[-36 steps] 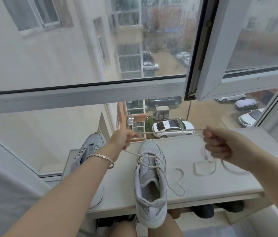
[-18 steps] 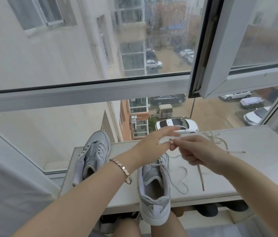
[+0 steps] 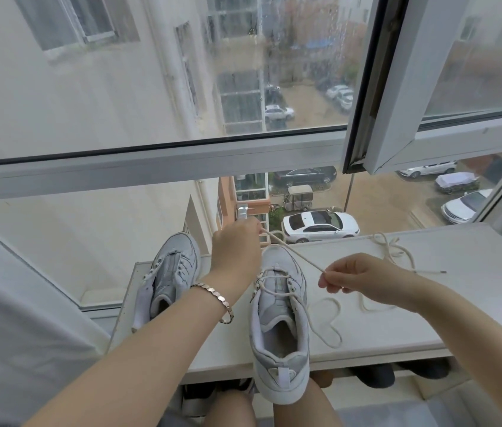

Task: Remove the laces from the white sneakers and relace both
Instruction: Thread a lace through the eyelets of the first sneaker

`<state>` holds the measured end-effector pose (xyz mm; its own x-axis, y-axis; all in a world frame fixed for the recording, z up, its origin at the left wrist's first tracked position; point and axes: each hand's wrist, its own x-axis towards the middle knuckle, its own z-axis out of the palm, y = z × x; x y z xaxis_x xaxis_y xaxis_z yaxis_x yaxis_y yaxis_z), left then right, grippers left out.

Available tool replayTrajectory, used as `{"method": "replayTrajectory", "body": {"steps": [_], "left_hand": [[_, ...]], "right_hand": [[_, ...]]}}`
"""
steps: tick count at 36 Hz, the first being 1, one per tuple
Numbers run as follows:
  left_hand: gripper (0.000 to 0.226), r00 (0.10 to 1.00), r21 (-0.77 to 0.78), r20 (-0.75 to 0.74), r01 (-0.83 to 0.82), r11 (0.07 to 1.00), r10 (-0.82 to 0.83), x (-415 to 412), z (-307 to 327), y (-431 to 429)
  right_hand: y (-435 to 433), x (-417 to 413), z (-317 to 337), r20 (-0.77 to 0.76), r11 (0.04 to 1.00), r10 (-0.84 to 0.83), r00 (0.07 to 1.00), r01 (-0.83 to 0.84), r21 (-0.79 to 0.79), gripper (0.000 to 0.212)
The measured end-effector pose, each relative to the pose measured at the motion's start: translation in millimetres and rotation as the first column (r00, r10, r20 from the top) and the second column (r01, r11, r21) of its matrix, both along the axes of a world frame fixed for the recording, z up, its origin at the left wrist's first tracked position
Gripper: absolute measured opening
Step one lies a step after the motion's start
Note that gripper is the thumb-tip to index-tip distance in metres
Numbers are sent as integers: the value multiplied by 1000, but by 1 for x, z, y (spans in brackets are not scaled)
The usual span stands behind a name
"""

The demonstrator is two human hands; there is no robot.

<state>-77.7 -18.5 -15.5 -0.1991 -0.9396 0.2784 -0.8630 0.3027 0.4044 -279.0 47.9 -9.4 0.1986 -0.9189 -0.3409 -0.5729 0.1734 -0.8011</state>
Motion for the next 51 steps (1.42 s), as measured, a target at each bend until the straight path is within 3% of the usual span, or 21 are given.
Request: {"method": "replayTrajectory", "body": {"steps": [3,5,8,12,14,18,25,32,38,46,51], "left_hand": [[23,998,-41,51,-30,999,32,-4,-6,5],[26,999,-35,25,-26,999,27,-7,-9,12],[17,999,99,-43,5,995,-1,-14,-13,28],[35,1000,307,6,-1,952,-1,-26,-20,48],[40,998,255,65,-28,967,11,-30,-26,56],[37,993,149,89,-94,984,81,-33,-32,66],[42,978,264,153,-181,947,144,-32,-35,61],[15,997,361,54,-65,930,48,-17,-31,58],[18,999,219,24,-39,975,34,-13,-39,64],[22,988,210,-145,-27,977,58,-12,-47,68],[22,987,240,-147,-32,970,68,-12,-49,69]], "right_hand": [[-2,-1,-3,120,999,-24,993,27,-19,23],[-6,2,-8,326,989,-146,934,144,29,18],[-12,13,-21,507,933,-356,785,330,144,10],[-19,31,-35,601,870,-480,640,438,228,10],[-20,37,-41,600,862,-494,630,443,244,11],[-20,45,-51,533,875,-475,700,439,203,10],[-20,48,-57,522,838,-532,666,500,217,3],[-15,48,-56,549,834,-550,630,451,318,5],[-4,50,-60,565,825,-561,604,460,328,6],[-3,58,-60,589,782,-600,542,553,288,3],[-3,58,-60,578,776,-613,538,547,313,3]]}}
